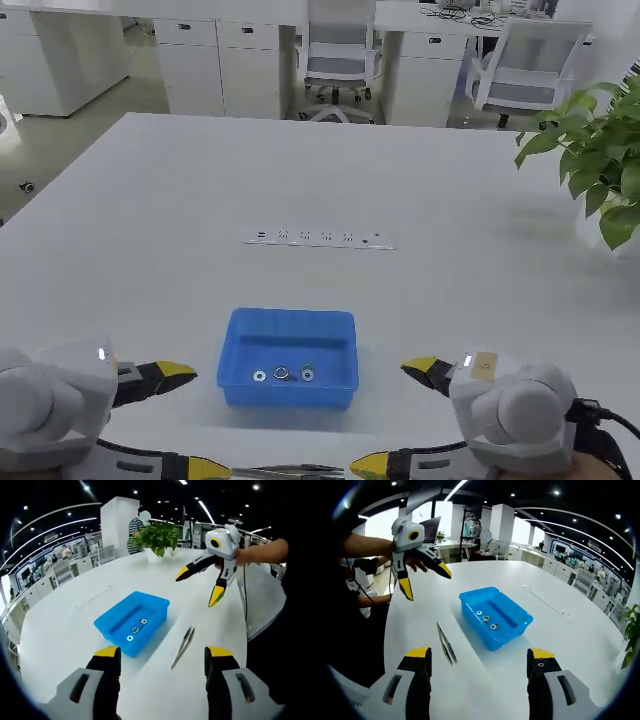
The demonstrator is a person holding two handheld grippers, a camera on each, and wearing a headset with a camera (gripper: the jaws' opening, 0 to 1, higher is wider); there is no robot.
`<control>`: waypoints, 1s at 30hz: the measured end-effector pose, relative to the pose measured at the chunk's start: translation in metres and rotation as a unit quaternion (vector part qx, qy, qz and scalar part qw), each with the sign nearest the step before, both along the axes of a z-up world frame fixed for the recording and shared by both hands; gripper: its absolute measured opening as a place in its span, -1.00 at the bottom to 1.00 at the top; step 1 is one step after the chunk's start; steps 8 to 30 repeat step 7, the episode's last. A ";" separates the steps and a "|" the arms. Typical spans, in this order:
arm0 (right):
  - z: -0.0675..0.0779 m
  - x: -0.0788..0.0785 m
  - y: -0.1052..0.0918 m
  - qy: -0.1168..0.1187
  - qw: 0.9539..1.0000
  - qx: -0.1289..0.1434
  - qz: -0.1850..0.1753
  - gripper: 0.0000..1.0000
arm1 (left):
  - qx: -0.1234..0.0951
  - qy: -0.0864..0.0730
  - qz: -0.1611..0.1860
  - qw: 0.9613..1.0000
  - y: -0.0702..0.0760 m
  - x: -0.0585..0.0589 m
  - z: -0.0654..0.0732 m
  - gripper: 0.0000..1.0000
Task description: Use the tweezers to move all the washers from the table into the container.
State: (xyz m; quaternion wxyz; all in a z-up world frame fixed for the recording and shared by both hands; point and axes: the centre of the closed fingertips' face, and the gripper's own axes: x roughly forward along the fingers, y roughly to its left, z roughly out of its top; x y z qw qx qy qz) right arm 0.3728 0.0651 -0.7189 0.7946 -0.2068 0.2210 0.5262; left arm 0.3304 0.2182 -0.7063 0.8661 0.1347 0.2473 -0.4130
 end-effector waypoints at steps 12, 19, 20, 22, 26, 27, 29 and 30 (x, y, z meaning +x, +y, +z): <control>0.005 -0.006 -0.010 -0.003 1.000 0.012 -0.014 0.85 | -0.010 -0.005 0.014 1.000 0.001 -0.001 0.003 0.86; 0.005 -0.006 -0.010 -0.003 1.000 0.012 -0.014 0.85 | -0.010 -0.005 0.014 1.000 0.001 -0.001 0.003 0.86; 0.005 -0.006 -0.010 -0.003 1.000 0.012 -0.014 0.85 | -0.010 -0.005 0.014 1.000 0.001 -0.001 0.003 0.86; 0.005 -0.006 -0.010 -0.003 1.000 0.012 -0.014 0.85 | -0.010 -0.005 0.014 1.000 0.001 -0.001 0.003 0.86; 0.005 -0.006 -0.010 -0.003 1.000 0.012 -0.014 0.85 | -0.010 -0.005 0.014 1.000 0.001 -0.001 0.003 0.86; 0.005 -0.006 -0.010 -0.003 1.000 0.012 -0.014 0.85 | -0.010 -0.005 0.014 1.000 0.001 -0.001 0.003 0.86; 0.005 -0.006 -0.010 -0.003 1.000 0.012 -0.014 0.85 | -0.010 -0.005 0.014 1.000 0.001 -0.001 0.003 0.86; 0.005 -0.006 -0.010 -0.003 1.000 0.012 -0.014 0.85 | -0.010 -0.005 0.014 1.000 0.001 -0.001 0.003 0.86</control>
